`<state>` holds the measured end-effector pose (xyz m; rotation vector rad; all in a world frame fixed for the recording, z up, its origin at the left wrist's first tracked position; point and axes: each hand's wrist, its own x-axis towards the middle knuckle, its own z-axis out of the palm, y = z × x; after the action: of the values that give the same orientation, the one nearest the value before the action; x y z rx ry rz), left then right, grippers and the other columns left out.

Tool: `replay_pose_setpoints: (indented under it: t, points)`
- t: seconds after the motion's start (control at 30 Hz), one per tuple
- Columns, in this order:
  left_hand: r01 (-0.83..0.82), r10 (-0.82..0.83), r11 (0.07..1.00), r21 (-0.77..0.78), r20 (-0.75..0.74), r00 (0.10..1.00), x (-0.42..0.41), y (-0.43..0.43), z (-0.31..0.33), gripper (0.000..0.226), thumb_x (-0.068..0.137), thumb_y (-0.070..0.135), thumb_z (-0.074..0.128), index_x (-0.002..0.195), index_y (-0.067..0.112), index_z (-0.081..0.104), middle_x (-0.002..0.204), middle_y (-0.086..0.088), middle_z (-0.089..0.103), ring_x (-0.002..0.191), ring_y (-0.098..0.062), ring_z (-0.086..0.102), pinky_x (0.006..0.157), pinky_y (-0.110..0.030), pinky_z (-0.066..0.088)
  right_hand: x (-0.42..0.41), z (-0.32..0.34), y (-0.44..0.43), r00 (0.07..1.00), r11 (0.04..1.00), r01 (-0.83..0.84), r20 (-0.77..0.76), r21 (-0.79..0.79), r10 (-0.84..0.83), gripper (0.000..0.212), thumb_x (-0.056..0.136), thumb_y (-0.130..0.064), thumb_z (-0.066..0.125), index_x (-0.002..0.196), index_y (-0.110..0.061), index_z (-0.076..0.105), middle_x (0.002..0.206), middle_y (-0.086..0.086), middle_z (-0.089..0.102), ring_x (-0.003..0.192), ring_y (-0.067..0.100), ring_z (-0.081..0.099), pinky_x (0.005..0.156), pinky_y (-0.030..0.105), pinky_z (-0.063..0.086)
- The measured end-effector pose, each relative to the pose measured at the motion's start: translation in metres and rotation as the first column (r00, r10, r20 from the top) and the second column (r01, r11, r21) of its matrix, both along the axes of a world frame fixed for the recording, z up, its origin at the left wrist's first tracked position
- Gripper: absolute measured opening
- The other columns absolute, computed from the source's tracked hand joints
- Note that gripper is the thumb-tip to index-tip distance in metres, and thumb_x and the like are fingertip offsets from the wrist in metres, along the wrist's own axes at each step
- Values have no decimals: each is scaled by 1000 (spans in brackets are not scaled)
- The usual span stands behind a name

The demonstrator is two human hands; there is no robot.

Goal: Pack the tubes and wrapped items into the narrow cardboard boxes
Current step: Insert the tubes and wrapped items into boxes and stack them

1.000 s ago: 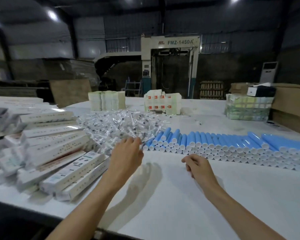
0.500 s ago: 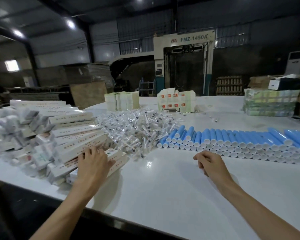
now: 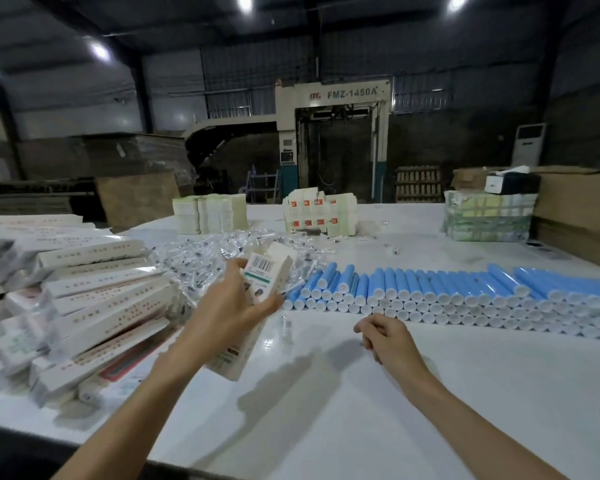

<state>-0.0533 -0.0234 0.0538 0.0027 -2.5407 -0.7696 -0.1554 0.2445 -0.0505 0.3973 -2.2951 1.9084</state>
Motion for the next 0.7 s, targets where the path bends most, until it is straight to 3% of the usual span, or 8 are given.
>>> replay_pose_setpoints:
  t: [0.07,0.13,0.17,0.23,0.27,0.33,0.47,0.7]
  points:
    - [81,-84,994,77,36,996,-23,14,-5,58,89,75,65,124,36,43,97,20,64,67,-1,71,45,-14,51,1,0,1,1000,1000,-4,3,-4,4,25,102,-14,59,83,-17,75,61,-4,57,63,12,53,62,29,39]
    - [143,-179,955,260,122,976,-49,27,-14,51,90,85,54,119,43,48,105,15,70,76,-3,73,59,-22,58,0,0,2,1000,1000,-6,13,-8,6,24,102,-15,59,84,-16,75,62,-4,58,65,12,55,63,29,40]
    - [148,-222,917,371,165,961,-62,34,-17,44,96,83,48,118,44,50,106,12,71,83,-6,73,73,-33,61,0,0,2,1000,1000,-7,15,-8,7,24,102,-16,59,84,-17,75,63,-4,59,64,11,55,62,29,39]
    - [93,-253,812,577,203,946,-87,47,-21,31,105,57,45,112,31,59,90,7,75,87,-17,69,94,-49,58,0,0,2,1000,1000,-11,7,-8,11,24,102,-16,59,83,-18,75,63,-4,58,59,8,51,59,27,39]
    - [64,-247,759,648,196,949,-96,51,-24,24,102,43,45,105,25,61,79,5,75,83,-19,67,94,-48,58,0,0,2,1000,1000,-12,3,-5,12,25,101,-16,59,82,-18,75,63,-4,59,57,7,50,57,25,38]
    - [69,-248,655,752,128,960,-105,54,-34,18,104,30,46,103,20,62,80,0,75,76,-17,71,79,-38,61,0,0,2,1000,1000,-15,5,-3,15,26,102,-16,59,81,-19,74,62,-4,59,56,6,50,55,22,38]
    - [262,-301,493,830,-120,946,-104,48,-60,21,113,35,54,121,17,62,97,6,81,90,-14,79,68,-24,63,-1,1,2,1000,1000,9,5,23,-9,25,102,-17,59,83,-19,74,62,-5,59,55,6,49,57,26,38]
    - [274,-277,482,832,-152,949,-100,43,-57,28,103,34,72,123,15,71,103,2,83,94,-16,81,75,-28,64,-37,42,12,919,886,370,-250,281,-305,20,102,-23,57,84,-19,64,70,-3,63,67,15,60,60,30,44]
